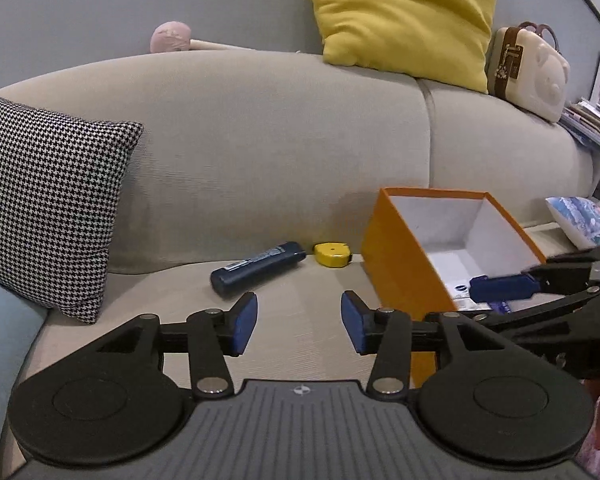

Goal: Organize rigid objects
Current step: 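Withdraw both grippers from the shoebox toward the spray can and tape measure, then grasp the dark blue spray can with the left gripper while the right grasps the yellow tape measure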

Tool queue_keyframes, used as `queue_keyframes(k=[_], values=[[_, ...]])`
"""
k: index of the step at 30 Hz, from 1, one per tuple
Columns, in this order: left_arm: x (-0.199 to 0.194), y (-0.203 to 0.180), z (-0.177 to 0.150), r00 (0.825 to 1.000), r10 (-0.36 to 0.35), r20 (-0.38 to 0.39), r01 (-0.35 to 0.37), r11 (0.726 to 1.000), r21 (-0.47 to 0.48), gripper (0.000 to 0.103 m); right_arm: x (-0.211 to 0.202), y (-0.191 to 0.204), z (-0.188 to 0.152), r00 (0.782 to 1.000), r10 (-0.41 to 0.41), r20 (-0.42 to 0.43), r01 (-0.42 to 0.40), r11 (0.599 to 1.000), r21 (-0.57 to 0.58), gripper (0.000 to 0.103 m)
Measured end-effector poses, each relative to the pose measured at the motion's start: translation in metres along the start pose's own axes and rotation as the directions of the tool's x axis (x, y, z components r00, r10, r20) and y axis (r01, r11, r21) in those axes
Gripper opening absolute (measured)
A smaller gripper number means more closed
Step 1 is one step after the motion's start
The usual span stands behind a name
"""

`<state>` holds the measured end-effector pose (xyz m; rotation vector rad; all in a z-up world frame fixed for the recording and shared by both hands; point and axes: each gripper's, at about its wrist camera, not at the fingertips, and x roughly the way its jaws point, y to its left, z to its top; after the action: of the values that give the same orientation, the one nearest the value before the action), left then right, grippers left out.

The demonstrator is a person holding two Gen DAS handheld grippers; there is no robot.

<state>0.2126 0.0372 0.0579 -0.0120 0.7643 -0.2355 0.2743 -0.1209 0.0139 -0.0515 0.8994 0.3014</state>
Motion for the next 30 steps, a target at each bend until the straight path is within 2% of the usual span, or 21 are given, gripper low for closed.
queue_keyframes(k=[3, 5, 9, 14, 23, 30], values=[[0.006, 0.009, -0.001, 1.000, 0.030, 0.000, -0.030, 0.999, 0.014, 0.058, 0.014, 0.017, 0.004, 1.000, 0.000, 0.013, 0.001, 0.997, -0.075, 0.061], [0.013, 0.017, -0.001, 1.000, 0.025, -0.006, -0.025, 1.000, 0.016, 0.059, 0.023, 0.025, 0.008, 1.000, -0.007, 0.000, 0.007, 0.994, -0.110, 0.065], [0.026, 0.028, 0.000, 0.999, 0.046, -0.014, -0.046, 0.998, 0.035, 0.065, 0.042, 0.028, 0.020, 0.999, 0.018, -0.040, -0.023, 0.990, -0.139, 0.066], [0.048, 0.036, 0.004, 0.997, 0.069, -0.043, -0.066, 0.996, 0.060, 0.065, 0.068, 0.027, 0.038, 0.996, 0.008, -0.089, -0.024, 0.983, -0.181, 0.066], [0.081, 0.049, 0.012, 0.996, 0.036, -0.076, -0.028, 0.995, 0.099, 0.065, 0.117, 0.023, 0.063, 0.988, -0.013, -0.152, -0.025, 0.969, -0.248, 0.065], [0.105, 0.062, 0.010, 0.995, -0.008, -0.102, 0.023, 0.989, 0.148, 0.065, 0.148, 0.016, 0.077, 0.977, 0.002, -0.211, -0.062, 0.958, -0.279, 0.058]])
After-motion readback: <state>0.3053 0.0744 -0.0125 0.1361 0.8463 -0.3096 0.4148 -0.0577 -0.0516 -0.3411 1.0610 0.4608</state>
